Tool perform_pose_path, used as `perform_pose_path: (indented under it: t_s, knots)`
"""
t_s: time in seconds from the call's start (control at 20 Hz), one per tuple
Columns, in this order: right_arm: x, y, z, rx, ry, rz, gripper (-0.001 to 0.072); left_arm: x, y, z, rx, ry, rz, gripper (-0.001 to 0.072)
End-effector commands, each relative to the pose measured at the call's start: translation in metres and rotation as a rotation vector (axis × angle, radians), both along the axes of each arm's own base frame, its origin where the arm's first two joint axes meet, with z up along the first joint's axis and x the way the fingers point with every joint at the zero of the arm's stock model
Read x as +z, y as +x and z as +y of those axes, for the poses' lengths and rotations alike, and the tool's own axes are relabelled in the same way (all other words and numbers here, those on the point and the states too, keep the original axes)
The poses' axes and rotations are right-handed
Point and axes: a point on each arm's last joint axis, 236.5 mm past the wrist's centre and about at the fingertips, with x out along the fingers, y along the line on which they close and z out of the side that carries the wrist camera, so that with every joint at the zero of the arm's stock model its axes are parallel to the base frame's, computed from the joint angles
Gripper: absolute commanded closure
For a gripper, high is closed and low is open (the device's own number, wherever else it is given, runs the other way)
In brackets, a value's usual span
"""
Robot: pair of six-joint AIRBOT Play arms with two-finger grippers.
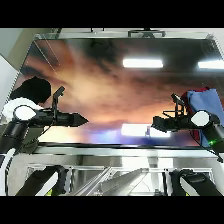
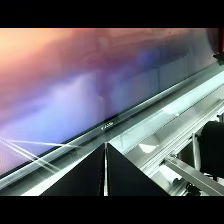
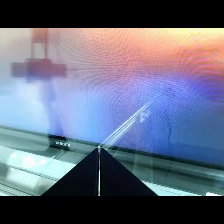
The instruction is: Fold the shirts.
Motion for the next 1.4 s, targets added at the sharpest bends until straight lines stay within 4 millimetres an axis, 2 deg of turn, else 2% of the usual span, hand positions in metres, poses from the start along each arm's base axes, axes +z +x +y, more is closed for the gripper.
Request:
perform_pose_path:
  t_s: [0.0, 0.2, 0.3, 0.35, 0.45, 0.6, 0.65, 0.7, 0.8, 0.85, 0.9, 1.0, 1.1, 1.2, 1.25, 1.35]
  knots:
    - [0.0, 0.0, 0.0, 0.001, -0.001, 0.0, 0.0686, 0.0, 0.0, 0.0, 0.0, -0.001, 0.0, 0.0686]
    - [0.0, -0.001, 0.0, 0.001, 0.0, 0.001, 0.0686, 0.0, 0.001, 0.001, -0.001, 0.003, -0.004, 0.0687]
    - [0.0, 0.0, 0.0, 0.001, -0.001, 0.0, 0.0686, 0.0, 0.007, 0.01, 0.036, 0.003, -0.005, 0.0688]
    - [0.0, -0.001, 0.0, 0.001, 0.0, 0.001, 0.0686, 0.003, 0.015, 0.021, 0.07, 0.011, -0.017, 0.0695]
    - [0.0, -0.001, 0.0, 0.001, 0.0, 0.001, 0.0686, 0.023, 0.039, 0.047, 0.16, 0.014, -0.071, 0.0695]
    - [0.0, 0.0, 0.0, 0.001, 0.0, 0.001, 0.0686, 0.07, 0.08, 0.099, 0.312, 0.045, -0.213, 0.0688]
    - [0.0, -0.001, 0.0, 0.001, 0.0, 0.001, 0.0686, 0.084, 0.092, 0.122, 0.353, 0.09, -0.261, 0.0503]
    - [0.0, -0.001, 0.0, 0.001, 0.0, 0.001, 0.0686, 0.093, 0.104, 0.145, 0.389, 0.144, -0.293, 0.0361]
    - [0.0, -0.001, 0.0, 0.001, 0.0, 0.001, 0.0686, 0.104, 0.124, 0.194, 0.436, 0.273, -0.325, 0.0354]
    - [0.0, 0.0, 0.0, 0.001, 0.0, 0.001, 0.0686, 0.103, 0.136, 0.221, 0.455, 0.356, -0.334, 0.0053]
    - [0.0, 0.0, 0.0, 0.001, 0.0, 0.0, 0.0686, 0.1, 0.15, 0.247, 0.48, 0.429, -0.337, -0.0008]
    - [0.0, -0.001, 0.0, 0.001, 0.0, 0.001, 0.0686, 0.087, 0.183, 0.298, 0.518, 0.57, -0.346, -0.0007]
    - [0.0, 0.0, 0.0, 0.001, 0.0, 0.001, 0.0686, 0.064, 0.219, 0.348, 0.547, 0.712, -0.366, -0.0008]
    - [0.0, -0.001, 0.0, 0.001, 0.0, 0.001, 0.0686, 0.024, 0.24, 0.389, 0.548, 0.826, -0.305, -0.0008]
    - [0.0, -0.001, 0.0, 0.001, 0.0, 0.001, 0.0686, -0.001, 0.244, 0.401, 0.533, 0.853, -0.242, -0.0008]
    - [0.0, 0.0, 0.0, 0.001, -0.001, 0.001, 0.0686, -0.06, 0.243, 0.404, 0.466, 0.838, -0.094, -0.0006]
